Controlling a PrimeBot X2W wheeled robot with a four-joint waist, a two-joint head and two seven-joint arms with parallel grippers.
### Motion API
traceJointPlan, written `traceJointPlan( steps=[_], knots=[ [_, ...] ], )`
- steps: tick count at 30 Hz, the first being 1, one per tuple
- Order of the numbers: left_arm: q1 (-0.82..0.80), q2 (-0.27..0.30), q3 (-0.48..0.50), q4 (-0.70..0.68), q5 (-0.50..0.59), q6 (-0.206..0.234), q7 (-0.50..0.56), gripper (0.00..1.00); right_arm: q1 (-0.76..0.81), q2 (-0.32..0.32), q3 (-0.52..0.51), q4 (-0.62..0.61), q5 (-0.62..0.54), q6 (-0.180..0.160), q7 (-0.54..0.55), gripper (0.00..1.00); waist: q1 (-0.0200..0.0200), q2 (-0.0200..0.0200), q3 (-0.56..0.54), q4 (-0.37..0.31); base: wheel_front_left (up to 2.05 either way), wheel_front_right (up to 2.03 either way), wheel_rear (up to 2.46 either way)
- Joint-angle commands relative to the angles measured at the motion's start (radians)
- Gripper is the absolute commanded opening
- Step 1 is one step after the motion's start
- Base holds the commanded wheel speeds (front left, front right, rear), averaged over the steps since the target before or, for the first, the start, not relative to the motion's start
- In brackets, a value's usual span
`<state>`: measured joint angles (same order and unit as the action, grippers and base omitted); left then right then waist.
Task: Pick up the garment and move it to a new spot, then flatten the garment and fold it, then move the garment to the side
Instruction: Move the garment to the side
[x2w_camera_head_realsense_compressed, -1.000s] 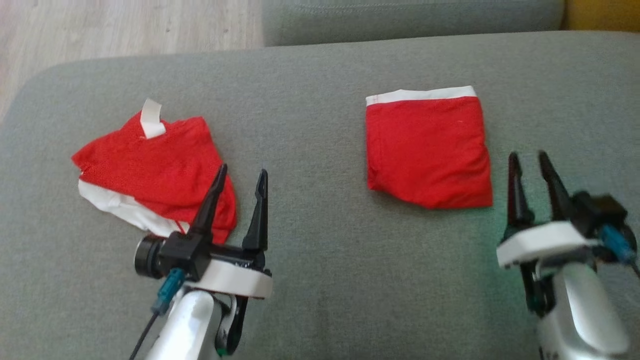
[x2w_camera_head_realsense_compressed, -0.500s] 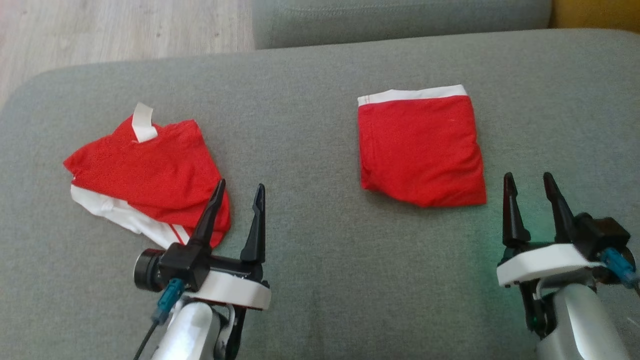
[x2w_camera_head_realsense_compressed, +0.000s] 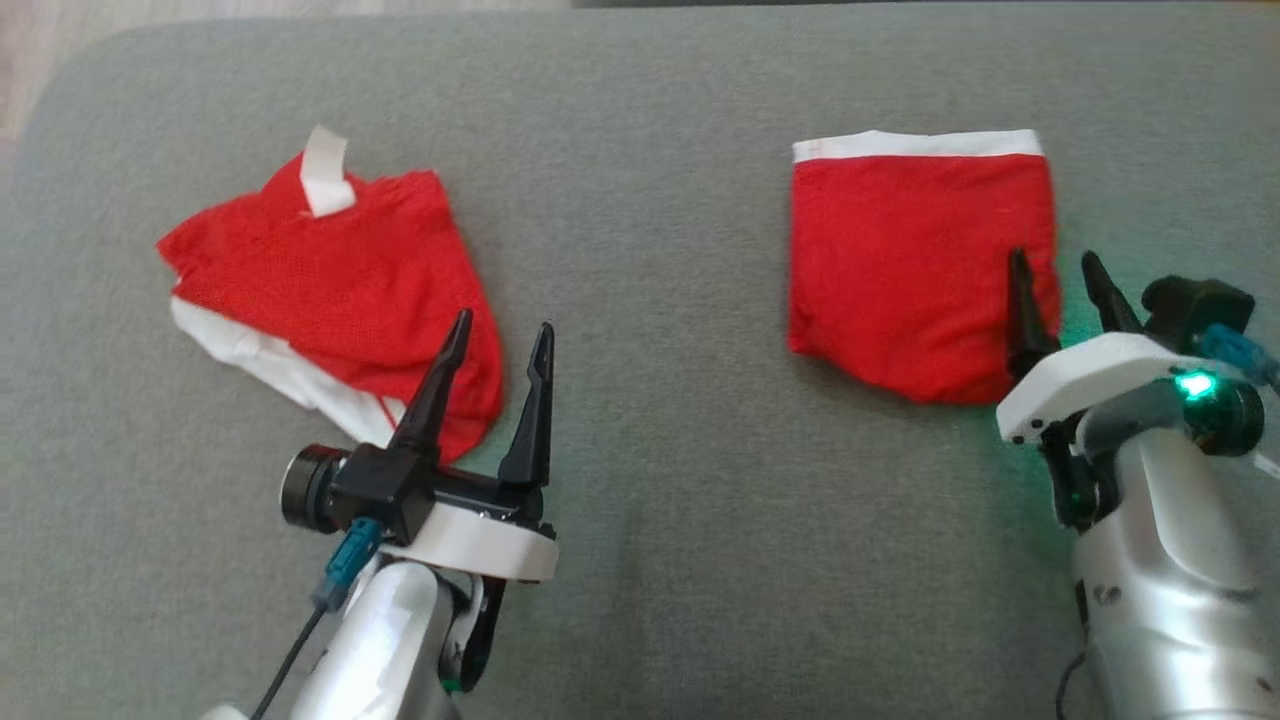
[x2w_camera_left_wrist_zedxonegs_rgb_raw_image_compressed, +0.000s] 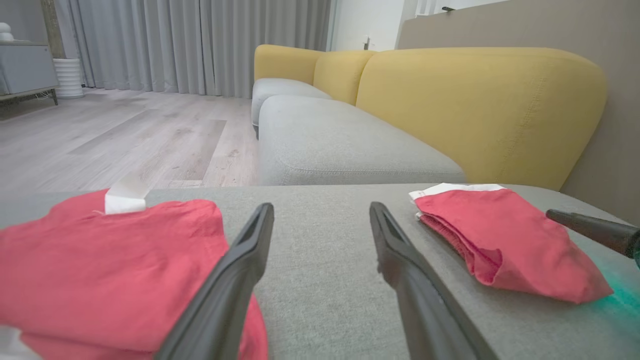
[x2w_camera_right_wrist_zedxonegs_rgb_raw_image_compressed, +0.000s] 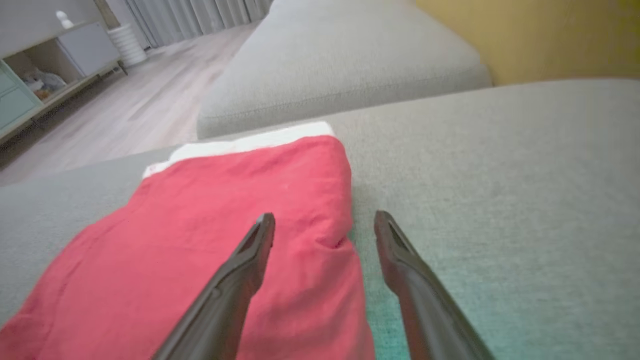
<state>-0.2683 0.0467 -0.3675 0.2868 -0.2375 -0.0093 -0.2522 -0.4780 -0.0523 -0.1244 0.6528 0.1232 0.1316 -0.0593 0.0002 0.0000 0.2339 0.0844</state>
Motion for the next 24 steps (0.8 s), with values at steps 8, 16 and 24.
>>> traceJointPlan(
  steps=[8,16,24],
  knots=[
    [-0.041,0.004,0.014,-0.026,0.004,0.005,-0.01,1.0,-0.126,0.002,-0.024,0.187,-0.052,-0.001,0.041,1.0,-0.0002,0.0,0.027,0.049,0.0,0.0,0.0],
    [-0.033,0.004,0.024,-0.024,0.01,0.01,-0.01,1.0,-0.172,-0.006,0.026,0.29,-0.149,-0.001,-0.009,0.0,-0.0002,0.0,0.007,0.035,0.0,0.0,0.0],
    [-0.009,0.004,0.039,-0.029,0.011,0.011,-0.01,1.0,-0.189,-0.101,0.133,0.281,-0.201,-0.001,-0.043,0.0,-0.0002,0.0,-0.041,-0.007,0.0,0.0,0.0]
  ],
)
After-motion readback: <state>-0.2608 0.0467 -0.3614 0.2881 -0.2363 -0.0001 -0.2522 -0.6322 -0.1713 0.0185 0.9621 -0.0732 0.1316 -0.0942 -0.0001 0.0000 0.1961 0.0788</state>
